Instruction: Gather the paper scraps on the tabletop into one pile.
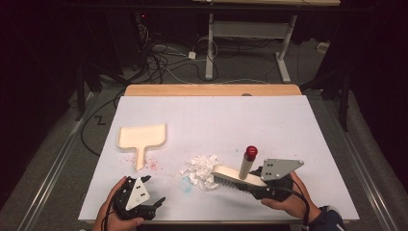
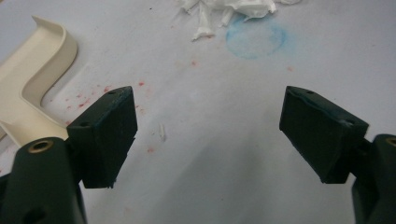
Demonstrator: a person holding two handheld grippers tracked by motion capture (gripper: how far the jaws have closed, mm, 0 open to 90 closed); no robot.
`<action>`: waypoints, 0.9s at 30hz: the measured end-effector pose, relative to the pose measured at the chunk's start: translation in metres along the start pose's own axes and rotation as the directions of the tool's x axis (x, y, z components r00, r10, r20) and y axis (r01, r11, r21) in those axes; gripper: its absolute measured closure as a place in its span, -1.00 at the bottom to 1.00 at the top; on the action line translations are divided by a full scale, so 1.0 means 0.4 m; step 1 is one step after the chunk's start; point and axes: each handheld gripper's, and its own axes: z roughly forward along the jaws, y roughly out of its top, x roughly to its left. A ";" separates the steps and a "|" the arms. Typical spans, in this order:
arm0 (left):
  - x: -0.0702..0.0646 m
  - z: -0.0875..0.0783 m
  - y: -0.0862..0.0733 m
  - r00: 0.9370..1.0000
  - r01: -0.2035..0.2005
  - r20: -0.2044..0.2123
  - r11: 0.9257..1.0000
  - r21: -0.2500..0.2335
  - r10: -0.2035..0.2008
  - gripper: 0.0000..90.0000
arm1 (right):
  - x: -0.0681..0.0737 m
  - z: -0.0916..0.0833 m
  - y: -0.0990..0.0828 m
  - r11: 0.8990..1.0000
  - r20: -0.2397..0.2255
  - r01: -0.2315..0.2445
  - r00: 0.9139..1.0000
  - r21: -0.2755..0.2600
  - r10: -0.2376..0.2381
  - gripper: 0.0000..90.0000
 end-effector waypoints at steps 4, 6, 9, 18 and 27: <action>0.001 0.001 0.000 1.000 0.002 -0.001 1.000 -0.004 -0.002 -0.60 | -0.013 -0.017 -0.005 0.998 0.141 -0.049 0.988 -0.035 0.054 0.52; 0.002 0.003 0.001 1.000 -0.001 0.003 1.000 0.000 0.001 -0.60 | -0.024 -0.007 -0.011 0.997 0.219 -0.070 0.973 -0.037 0.076 0.52; 0.001 0.004 0.002 1.000 -0.004 0.004 1.000 0.000 0.004 -0.60 | -0.047 0.034 -0.028 0.996 0.316 -0.089 0.945 -0.017 0.090 0.52; 0.000 0.006 0.002 1.000 -0.007 0.005 1.000 0.007 0.007 -0.60 | -0.093 0.153 -0.050 0.986 0.429 -0.166 0.890 -0.010 0.155 0.52; 0.001 0.005 -0.001 1.000 -0.006 0.010 1.000 0.010 0.005 -0.60 | -0.033 0.263 -0.009 0.988 0.423 -0.156 0.895 -0.001 0.142 0.52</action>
